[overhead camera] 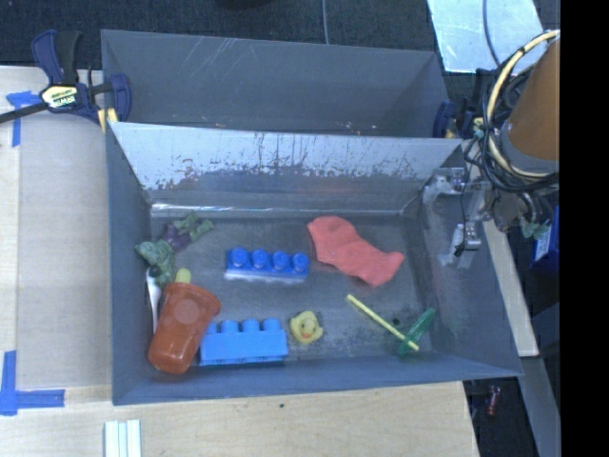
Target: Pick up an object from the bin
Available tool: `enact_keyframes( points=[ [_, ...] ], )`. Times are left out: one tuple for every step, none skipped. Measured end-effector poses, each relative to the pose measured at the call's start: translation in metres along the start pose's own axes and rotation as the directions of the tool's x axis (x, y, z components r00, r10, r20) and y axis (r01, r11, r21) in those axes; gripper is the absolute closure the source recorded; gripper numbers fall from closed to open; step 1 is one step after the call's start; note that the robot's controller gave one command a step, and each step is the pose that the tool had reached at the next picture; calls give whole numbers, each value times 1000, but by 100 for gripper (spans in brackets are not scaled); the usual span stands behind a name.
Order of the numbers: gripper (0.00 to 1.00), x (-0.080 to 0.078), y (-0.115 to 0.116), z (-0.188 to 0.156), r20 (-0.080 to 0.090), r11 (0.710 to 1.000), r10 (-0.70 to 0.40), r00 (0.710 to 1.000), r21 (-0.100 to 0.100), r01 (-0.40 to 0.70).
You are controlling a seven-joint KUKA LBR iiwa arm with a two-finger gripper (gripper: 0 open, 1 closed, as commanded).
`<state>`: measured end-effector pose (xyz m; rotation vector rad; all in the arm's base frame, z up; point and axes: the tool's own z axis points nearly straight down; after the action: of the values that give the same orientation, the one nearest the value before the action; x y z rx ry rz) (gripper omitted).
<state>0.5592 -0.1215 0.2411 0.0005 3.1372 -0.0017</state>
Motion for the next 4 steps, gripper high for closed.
enact_keyframes(
  points=[
    [0,-18,25,74,5,1000,22,1000,0,-22],
    [0,-42,58,86,8,981,193,981,1,-193],
    [0,-42,65,122,0,988,153,988,1,-153],
    [0,-43,74,171,19,985,173,985,-2,-173]
  ],
)
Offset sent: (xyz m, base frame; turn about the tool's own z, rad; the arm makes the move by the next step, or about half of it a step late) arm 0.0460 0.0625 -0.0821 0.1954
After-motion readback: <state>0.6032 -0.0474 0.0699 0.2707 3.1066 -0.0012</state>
